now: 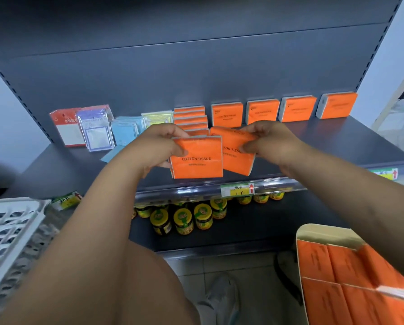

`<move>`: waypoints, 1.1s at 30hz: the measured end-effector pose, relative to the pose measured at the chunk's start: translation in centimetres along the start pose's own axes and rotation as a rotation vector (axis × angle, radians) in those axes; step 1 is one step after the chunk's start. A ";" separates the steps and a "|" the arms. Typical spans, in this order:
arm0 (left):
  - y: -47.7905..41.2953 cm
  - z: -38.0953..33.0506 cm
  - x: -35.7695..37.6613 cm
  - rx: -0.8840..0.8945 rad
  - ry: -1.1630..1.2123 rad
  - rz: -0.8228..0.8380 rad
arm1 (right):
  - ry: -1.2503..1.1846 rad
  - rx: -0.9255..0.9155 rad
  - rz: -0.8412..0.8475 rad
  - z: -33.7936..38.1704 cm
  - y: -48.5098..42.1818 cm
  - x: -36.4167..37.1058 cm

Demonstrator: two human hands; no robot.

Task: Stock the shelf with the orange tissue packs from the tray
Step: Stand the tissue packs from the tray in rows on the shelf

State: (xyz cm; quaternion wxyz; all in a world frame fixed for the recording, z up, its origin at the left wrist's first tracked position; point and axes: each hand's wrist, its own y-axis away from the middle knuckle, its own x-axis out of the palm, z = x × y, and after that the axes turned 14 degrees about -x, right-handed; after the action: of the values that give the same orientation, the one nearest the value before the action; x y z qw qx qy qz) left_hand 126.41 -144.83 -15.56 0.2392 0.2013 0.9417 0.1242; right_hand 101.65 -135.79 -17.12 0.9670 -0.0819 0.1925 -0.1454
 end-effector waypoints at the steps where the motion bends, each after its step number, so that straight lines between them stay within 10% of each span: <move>1: -0.2 0.0 0.0 0.006 -0.010 -0.009 | 0.003 -0.007 -0.016 0.0 -0.2 0.0; 20: -2.0 4.3 1.5 0.150 -0.012 -0.267 | -0.075 -0.022 -0.125 -1.4 -0.9 -0.2; 33: -1.6 4.3 3.7 0.182 -0.446 -0.551 | 0.147 0.003 -0.058 -0.5 -2.4 0.1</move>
State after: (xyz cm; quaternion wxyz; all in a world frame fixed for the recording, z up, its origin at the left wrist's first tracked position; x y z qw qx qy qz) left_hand 125.13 -144.04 -21.27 0.4441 -0.0172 0.8926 -0.0760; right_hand 100.92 -138.10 -17.11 0.9457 -0.0752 0.2605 -0.1792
